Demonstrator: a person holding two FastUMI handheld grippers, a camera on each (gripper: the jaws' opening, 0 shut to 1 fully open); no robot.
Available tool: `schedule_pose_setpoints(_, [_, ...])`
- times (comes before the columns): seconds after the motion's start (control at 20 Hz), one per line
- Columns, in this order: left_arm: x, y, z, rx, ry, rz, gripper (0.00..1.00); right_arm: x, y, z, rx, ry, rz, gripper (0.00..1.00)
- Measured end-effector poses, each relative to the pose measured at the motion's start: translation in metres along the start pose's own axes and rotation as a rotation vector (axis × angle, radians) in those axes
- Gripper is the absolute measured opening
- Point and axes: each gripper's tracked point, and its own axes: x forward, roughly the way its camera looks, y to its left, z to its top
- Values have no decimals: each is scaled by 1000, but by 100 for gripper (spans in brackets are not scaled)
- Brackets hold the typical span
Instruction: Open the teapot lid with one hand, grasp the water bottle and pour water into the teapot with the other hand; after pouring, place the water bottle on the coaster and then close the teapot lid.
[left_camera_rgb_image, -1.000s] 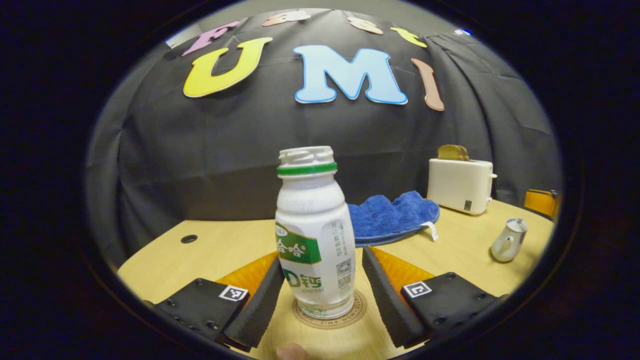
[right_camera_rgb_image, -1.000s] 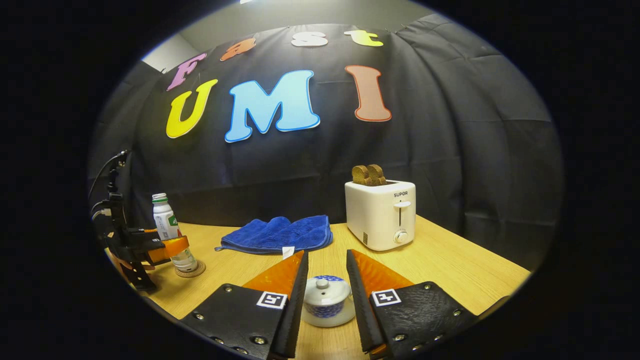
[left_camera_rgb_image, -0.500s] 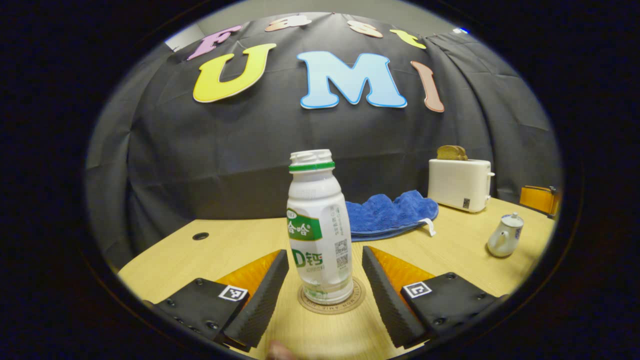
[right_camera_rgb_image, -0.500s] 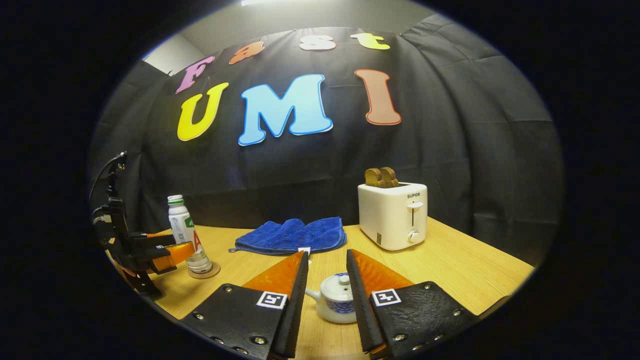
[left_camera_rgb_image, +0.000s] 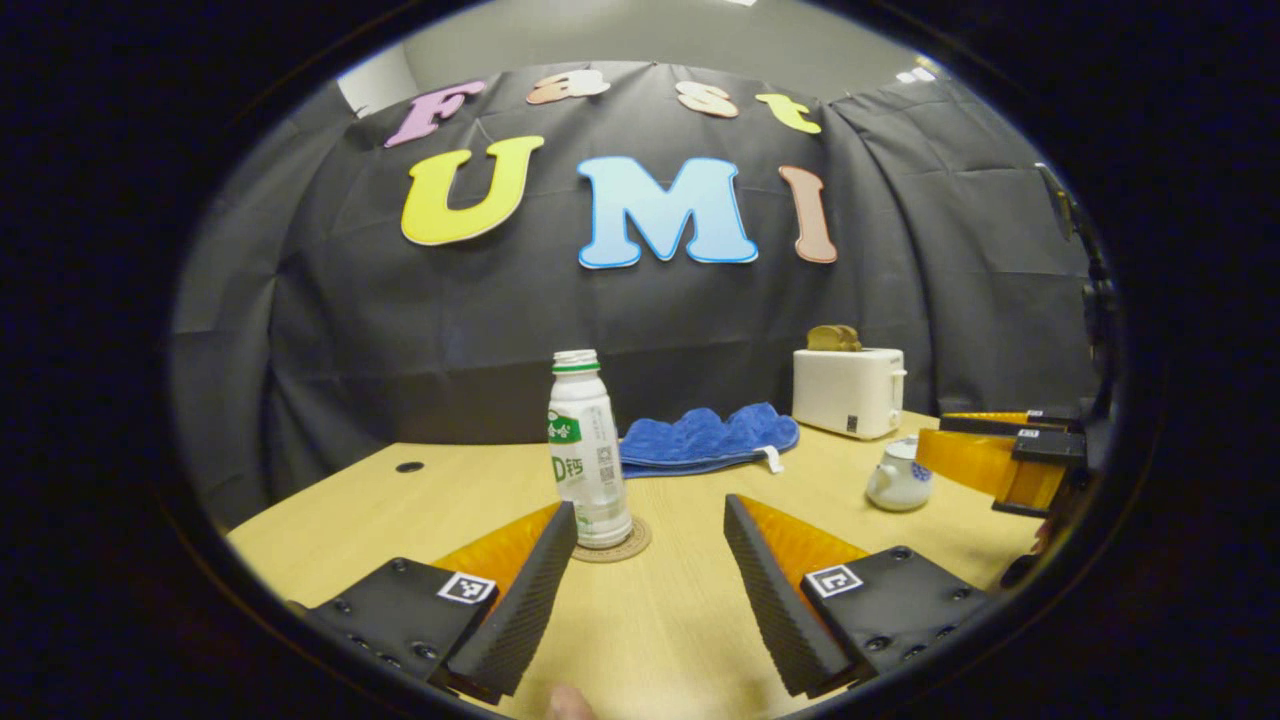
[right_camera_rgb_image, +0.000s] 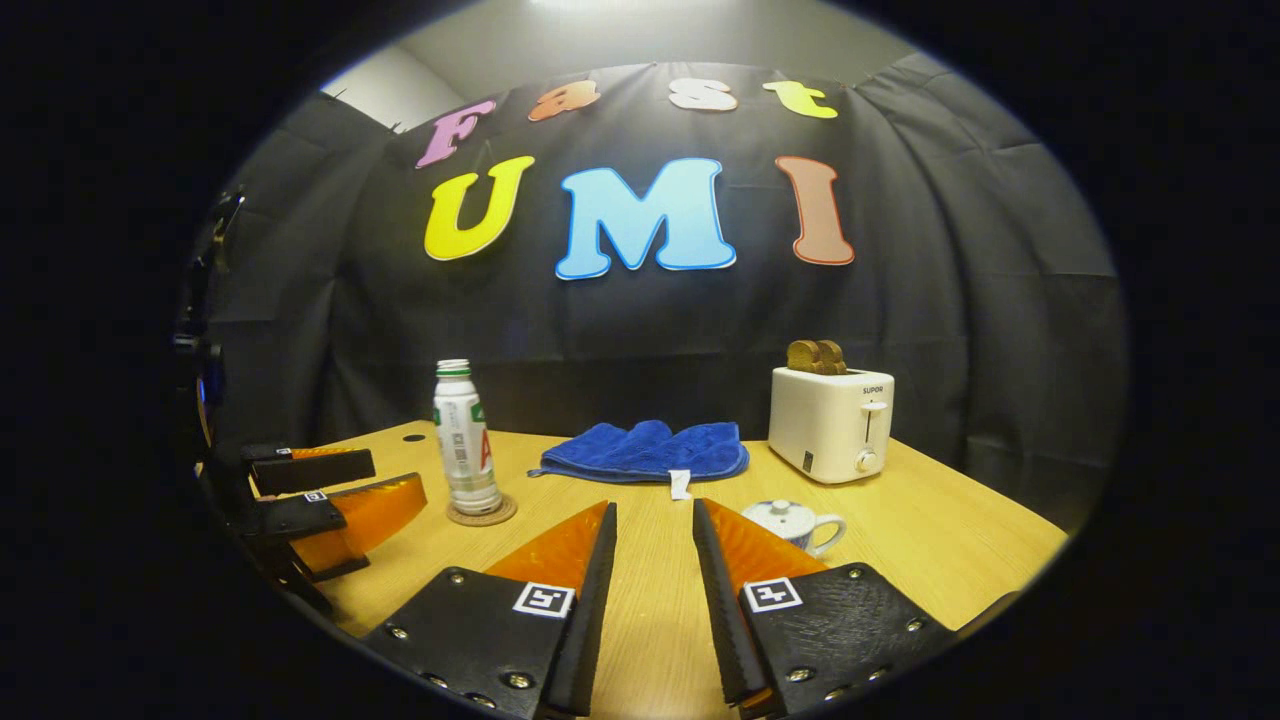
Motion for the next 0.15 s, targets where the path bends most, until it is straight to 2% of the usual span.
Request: schedule_pose_setpoints(0.15, [-24, -13, -14, -59, 8, 6, 100, -21, 11, -10, 3, 0, -13, 47])
